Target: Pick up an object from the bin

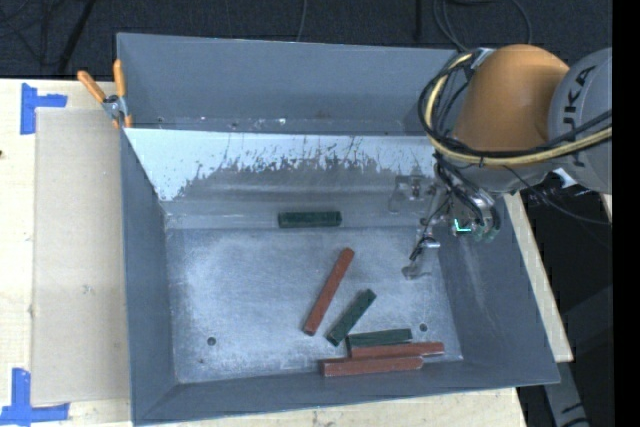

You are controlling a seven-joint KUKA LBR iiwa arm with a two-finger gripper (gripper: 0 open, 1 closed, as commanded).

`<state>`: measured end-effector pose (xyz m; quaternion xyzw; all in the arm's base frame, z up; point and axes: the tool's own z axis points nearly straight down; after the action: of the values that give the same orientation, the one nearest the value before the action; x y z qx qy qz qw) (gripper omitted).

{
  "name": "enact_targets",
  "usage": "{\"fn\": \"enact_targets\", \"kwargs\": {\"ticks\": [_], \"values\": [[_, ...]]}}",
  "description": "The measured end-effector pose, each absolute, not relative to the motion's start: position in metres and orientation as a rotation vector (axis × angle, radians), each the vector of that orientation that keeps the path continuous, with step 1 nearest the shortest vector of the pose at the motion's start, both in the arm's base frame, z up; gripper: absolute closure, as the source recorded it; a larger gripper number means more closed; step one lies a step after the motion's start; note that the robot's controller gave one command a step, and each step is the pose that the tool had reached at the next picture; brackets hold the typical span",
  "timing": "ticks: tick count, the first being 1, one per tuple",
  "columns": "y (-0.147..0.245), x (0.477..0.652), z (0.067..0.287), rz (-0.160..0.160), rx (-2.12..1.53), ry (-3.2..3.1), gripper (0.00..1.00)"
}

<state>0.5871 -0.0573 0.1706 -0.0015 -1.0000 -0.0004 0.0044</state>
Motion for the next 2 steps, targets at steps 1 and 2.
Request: {"fn": "enact_targets", "kwargs": {"ticks": [1,2], "values": [[-0.024,0.597,0.092,-0.005,0.835,-3.023,0.00],[0.041,0.604,0.071,0.000,1.475,-2.773,0.00]]}}
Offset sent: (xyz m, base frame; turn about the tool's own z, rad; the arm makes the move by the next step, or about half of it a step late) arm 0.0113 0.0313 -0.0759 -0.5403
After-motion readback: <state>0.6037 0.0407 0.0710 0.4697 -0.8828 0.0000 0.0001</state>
